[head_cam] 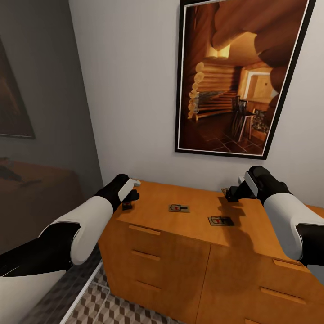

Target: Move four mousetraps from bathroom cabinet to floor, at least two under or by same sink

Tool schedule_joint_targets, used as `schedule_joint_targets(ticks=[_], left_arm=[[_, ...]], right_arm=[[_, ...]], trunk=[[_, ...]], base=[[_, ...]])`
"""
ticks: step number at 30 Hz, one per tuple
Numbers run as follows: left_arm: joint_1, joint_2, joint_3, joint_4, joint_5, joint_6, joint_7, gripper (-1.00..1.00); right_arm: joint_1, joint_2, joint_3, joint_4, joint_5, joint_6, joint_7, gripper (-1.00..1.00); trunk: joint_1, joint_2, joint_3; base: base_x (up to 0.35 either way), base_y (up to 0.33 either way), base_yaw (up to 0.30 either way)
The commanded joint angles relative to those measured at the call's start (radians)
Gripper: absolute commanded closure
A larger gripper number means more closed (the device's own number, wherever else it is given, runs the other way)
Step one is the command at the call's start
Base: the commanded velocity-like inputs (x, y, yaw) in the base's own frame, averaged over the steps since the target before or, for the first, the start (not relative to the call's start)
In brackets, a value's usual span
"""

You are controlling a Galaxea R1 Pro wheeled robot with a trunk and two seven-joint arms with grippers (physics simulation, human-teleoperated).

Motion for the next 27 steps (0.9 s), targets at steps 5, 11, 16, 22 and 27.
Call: schedule_joint_targets(ticks=[5, 11, 16, 22, 27], left_arm=[[0.0, 0.0, 0.001, -0.002, 0.009, 0.001, 0.009, -1.0], [0.0, 0.0, 0.001, 0.0, 0.011, 0.0, 0.009, -1.0], [0.0, 0.0, 0.001, 0.013, 0.012, 0.0, 0.009, -1.0], [0.0, 0.0, 0.001, 0.061, 0.011, -0.001, 0.009, -1.0], [0.0, 0.0, 0.001, 0.089, 0.012, -0.012, 0.009, -1.0]], right_arm=[[-0.001, -0.001, -0.003, -0.001, 0.003, 0.004, 0.002, 1.0], [-0.001, -0.003, -0.003, -0.001, 0.003, 0.004, 0.002, 1.0], [-0.001, -0.003, -0.003, 0.0, 0.003, 0.004, 0.002, 1.0], [-0.001, -0.002, -0.003, 0.01, 0.003, 0.004, 0.002, 1.0], [0.0, -0.002, -0.003, 0.024, 0.004, 0.004, 0.002, 1.0]], trunk=[[0.0, -0.001, -0.001], [0.0, -0.001, -0.001], [0.0, -0.001, -0.001], [0.0, -0.001, -0.001], [0.0, -0.001, -0.001]], base=[[0.151, 0.0, 0.0], [0.034, 0.0, 0.0], [0.007, 0.0, 0.0], [0.001, 0.0, 0.0], [0.0, 0.0, 0.0]])
